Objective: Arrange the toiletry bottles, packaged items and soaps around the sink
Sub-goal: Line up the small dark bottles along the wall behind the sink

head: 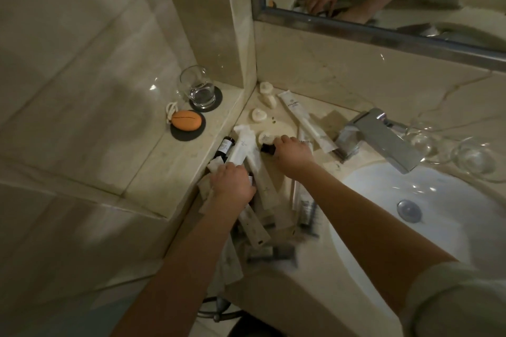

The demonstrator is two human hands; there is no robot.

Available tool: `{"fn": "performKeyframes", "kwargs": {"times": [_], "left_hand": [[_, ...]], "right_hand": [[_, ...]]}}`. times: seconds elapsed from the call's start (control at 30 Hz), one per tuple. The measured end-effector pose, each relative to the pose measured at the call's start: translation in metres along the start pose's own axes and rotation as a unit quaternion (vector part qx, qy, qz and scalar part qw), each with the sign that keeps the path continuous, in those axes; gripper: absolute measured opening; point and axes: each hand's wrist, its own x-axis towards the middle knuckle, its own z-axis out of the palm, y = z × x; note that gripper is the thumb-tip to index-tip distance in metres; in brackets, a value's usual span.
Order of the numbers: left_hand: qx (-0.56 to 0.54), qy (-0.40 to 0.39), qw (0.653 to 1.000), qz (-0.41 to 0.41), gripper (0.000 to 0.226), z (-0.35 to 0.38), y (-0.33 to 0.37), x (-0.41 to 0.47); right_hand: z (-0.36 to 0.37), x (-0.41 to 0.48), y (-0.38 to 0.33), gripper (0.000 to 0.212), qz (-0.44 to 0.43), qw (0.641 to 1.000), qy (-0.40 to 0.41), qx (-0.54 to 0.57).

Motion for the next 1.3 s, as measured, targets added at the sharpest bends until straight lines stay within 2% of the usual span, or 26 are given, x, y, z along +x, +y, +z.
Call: {"fn": "performKeyframes", "kwargs": {"times": [0.1, 0.23, 0.4, 0.5, 0.6, 0.7, 0.83, 0.93, 1.03, 1.17, 1.23, 1.3], "left_hand": [[-0.023, 0.012, 0.999, -0.018, 0.034, 0.003, 0.005, -0.001], [-0.051, 0.018, 0.998, -0.045, 0.032, 0.001, 0.01, -0.004], [-0.189, 0.019, 0.978, -0.089, 0.033, -0.012, 0.012, -0.012], [-0.248, 0.054, 0.963, -0.09, 0.033, -0.027, 0.013, -0.025], [-0.321, 0.112, 0.94, -0.042, 0.025, -0.038, 0.021, -0.045], [-0.427, 0.136, 0.894, 0.027, 0.017, -0.044, 0.043, -0.07], [-0.539, 0.074, 0.837, 0.063, 0.017, -0.05, 0.092, -0.108], [-0.574, 0.045, 0.812, 0.092, 0.015, -0.048, 0.136, -0.132], [-0.573, 0.009, 0.805, 0.153, 0.017, -0.043, 0.182, -0.153], [-0.51, -0.035, 0.812, 0.283, 0.029, -0.031, 0.231, -0.177], [-0.47, -0.038, 0.814, 0.34, 0.03, -0.026, 0.249, -0.187], [-0.433, -0.039, 0.817, 0.379, 0.031, -0.023, 0.267, -0.197]], "right_hand": [[-0.012, -0.016, 0.006, 0.026, 0.006, 0.988, 0.037, 0.152], [-0.032, -0.052, 0.013, 0.026, 0.058, 0.942, 0.086, 0.318], [-0.04, -0.094, 0.023, 0.021, 0.104, 0.882, 0.048, 0.458], [-0.048, -0.116, 0.028, 0.022, 0.123, 0.839, 0.042, 0.529], [-0.056, -0.144, 0.036, 0.026, 0.136, 0.809, 0.052, 0.569], [-0.062, -0.174, 0.05, 0.02, 0.138, 0.788, 0.061, 0.596], [-0.064, -0.216, 0.08, 0.011, 0.163, 0.758, 0.096, 0.624], [-0.063, -0.248, 0.111, 0.009, 0.206, 0.736, 0.119, 0.633], [-0.062, -0.281, 0.141, 0.01, 0.229, 0.69, 0.138, 0.673], [-0.07, -0.318, 0.174, 0.017, 0.206, 0.631, 0.179, 0.726], [-0.074, -0.334, 0.192, 0.015, 0.21, 0.622, 0.209, 0.725], [-0.078, -0.35, 0.212, 0.009, 0.208, 0.633, 0.227, 0.71]]}}
